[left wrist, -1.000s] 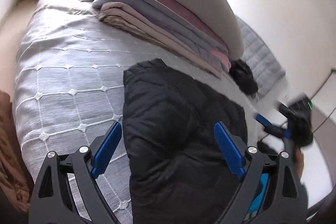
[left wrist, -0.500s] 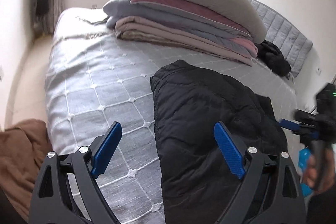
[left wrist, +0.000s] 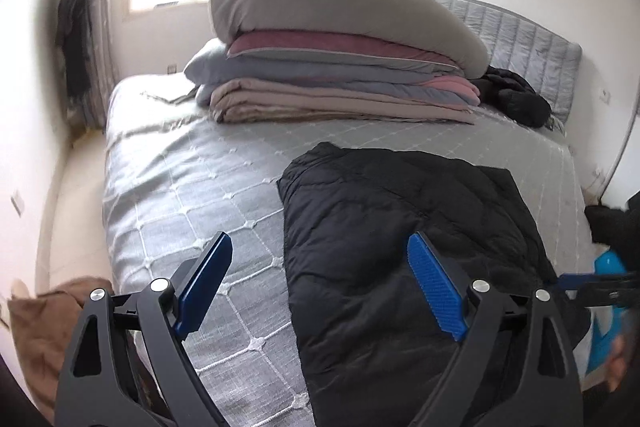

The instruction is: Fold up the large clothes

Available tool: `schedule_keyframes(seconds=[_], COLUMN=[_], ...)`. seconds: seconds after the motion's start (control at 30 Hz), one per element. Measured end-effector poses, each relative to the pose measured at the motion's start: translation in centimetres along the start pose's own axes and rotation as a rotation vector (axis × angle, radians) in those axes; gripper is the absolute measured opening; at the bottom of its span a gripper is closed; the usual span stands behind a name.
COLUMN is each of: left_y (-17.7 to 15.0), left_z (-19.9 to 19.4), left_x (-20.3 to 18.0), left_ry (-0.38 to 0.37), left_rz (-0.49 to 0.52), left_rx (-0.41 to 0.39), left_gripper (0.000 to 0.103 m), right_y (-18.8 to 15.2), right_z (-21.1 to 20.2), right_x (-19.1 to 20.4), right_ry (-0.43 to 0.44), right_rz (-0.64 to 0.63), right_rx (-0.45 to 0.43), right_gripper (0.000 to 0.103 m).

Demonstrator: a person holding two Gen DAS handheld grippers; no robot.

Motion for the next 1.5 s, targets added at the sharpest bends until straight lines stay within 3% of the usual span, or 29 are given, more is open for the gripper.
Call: schedule_keyframes(seconds=[0.27,0.5,0.93,1.1,1.27,1.4,1.47,1.5], left_y=[0.1,0.0,0.2,-0.1,-0.4,-0.9,-1.1,-1.3], left_z=[-2.0,-2.6,-3.2,-2.8,-2.5,-2.0,-1.9,-1.8], left_x=[-2.8,-3.5,-3.8,-4.0,-4.8,-5.5,-5.7,-5.7], left_ry=[-0.043,-0.066,-0.091,-0.089,-0.094,-0.097,-0.098,-0.100], left_rz=[0.092,0.107,0.114,0.114,0.130,0.151,0.157,0.161], left_rx=[-0.050,-0.053,-0.074,-0.061,-0.048,-0.028,-0.025,-0.018], left_gripper=[0.086,0.086,0.086,0.086,0.086,0.086,0.086,0.086], right_y=[-4.0,-4.4,-5.0,-0.8,7.7,12.2,12.9,12.5], right_z=[1.3,3.1,1.8,-1.4,-1.1,3.4,6.3,8.6], right_x=[-0.7,-1.5,-1.6,1.3,1.2,-1.5,-4.0,-6.5], right_ry=[-0.055,-0.053,-0.046,-0.006,-0.112,-0.186,-0.262,-0.339], right_rz=[0.028,0.050,0.052,-0.043,-0.125,-0.120,-0.116,-0.100], right_rx=[0.085,0.096,0.091,-0.042,-0.158,-0.134,-0.080,-0.011], right_gripper=[0.092,0.095,0.096,0.096,0.096,0.096,0.096,0.096])
Point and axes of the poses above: each gripper's, at about its wrist camera, not at the fingertips, and z roughly the way its jaws point, x to its left, y to its top, the point moved 8 cm from there along z, roughly the way its jaws point, and after that the axes turned 6 degrees about -x, right-handed, at the moved point
